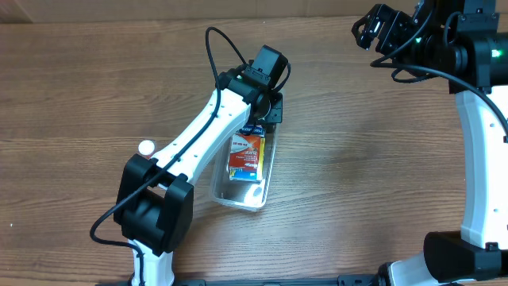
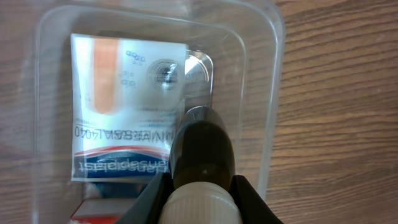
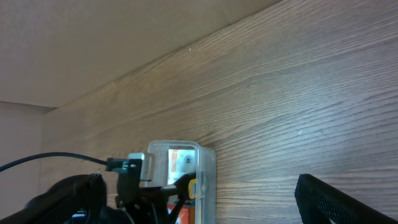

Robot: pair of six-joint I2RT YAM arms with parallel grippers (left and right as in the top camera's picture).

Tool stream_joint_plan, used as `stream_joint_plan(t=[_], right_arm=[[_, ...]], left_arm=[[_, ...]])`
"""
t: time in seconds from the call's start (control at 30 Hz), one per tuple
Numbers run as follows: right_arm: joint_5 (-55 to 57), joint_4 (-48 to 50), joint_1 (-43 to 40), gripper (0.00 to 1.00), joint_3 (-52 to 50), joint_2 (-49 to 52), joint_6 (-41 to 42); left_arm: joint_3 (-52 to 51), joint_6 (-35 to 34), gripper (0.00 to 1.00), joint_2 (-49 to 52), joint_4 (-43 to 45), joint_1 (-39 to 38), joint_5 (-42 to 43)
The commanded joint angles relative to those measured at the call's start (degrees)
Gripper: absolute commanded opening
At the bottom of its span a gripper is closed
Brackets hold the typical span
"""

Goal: Pack container
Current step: 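Carry the syrup bottle into the container and release it upright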

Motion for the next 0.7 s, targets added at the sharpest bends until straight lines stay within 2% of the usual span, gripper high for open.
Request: stream_joint_plan(t=[0.0, 0.07, 0.2, 0.27, 0.33, 0.43, 0.5, 0.53, 0.63, 0.67], right_arm=[[-0.46, 0.28, -0.33, 1.0, 0.5, -0.63, 0.04], [-0.46, 0.28, -0.33, 1.0, 0.5, -0.63, 0.04], [-0.46, 0.28, -0.33, 1.0, 0.48, -0.63, 0.04], [-0.46, 0.28, -0.33, 1.0, 0.5, -0.63, 0.04], [-0.46, 0.28, -0.33, 1.0, 0.5, -0.63, 0.04], [-0.46, 0.28, -0.33, 1.0, 0.5, -0.63, 0.04], [-0.46, 0.28, -0.33, 1.0, 0.5, -0.63, 0.04], [-0.46, 0.28, -0.33, 1.0, 0.5, -0.63, 0.04], [-0.46, 0.28, -0.33, 1.0, 0.5, -0.63, 0.04], [-0.46, 0.28, -0.33, 1.0, 0.5, -0.63, 0.04]], left_arm=[[-1.51, -0.46, 0.04, 4.37, -4.79, 0.26, -7.06], [-0.52, -0.31, 0.05, 3.87, -6.93, 0.44, -10.34], [1.11, 0.07, 0.17, 3.04, -4.48, 0.33, -5.07], [1.42, 0.07, 0.3, 3.02, -3.87, 0.33, -4.5], [4.68, 1.4, 0.48, 2.75, -5.86, 0.68, -3.1], [15.93, 2.69, 0.64, 2.14, -14.99, 2.1, -2.62], [25.53, 3.28, 0.8, 2.01, -22.32, 3.54, -0.7], [34.53, 6.14, 0.79, 1.97, -30.88, 5.75, -0.66], [45.18, 3.91, 0.84, 1.97, -43.82, 12.13, -0.79], [46.25, 4.63, 0.8, 1.84, -45.24, 14.19, 0.33]])
